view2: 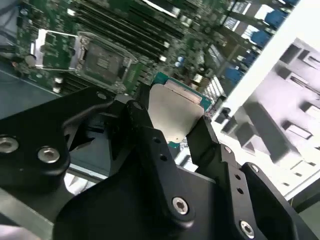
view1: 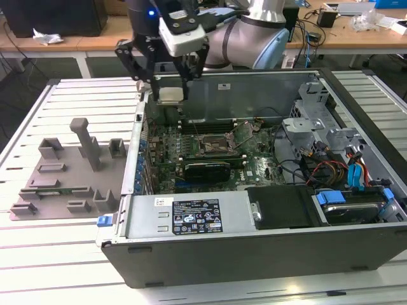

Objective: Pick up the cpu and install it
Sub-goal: 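Pick up the cpu and move it towards the insertion slot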

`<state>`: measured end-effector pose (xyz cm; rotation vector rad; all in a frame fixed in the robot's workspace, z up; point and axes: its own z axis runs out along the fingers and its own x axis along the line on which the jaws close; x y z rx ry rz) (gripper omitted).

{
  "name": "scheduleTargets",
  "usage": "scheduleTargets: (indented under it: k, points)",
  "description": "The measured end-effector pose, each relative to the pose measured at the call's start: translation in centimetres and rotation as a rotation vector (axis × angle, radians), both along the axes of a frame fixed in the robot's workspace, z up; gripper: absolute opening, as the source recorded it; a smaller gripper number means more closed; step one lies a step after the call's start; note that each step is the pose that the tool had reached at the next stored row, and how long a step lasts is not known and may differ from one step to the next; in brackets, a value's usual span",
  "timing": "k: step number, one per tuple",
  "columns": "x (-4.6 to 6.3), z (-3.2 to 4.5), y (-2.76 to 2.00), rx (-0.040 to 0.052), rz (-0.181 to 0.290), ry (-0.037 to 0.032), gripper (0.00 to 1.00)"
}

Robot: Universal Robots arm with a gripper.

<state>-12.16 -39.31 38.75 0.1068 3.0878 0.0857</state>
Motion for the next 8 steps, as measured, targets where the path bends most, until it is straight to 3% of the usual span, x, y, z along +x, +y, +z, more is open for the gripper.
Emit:
scheduleTargets:
  k: [5,8]
  points:
    - [4.3,0.0,0.0,0.0,0.0,0.0,0.55]
    - [5.8,0.0,0.0,0.0001,0.0,0.0,0.55]
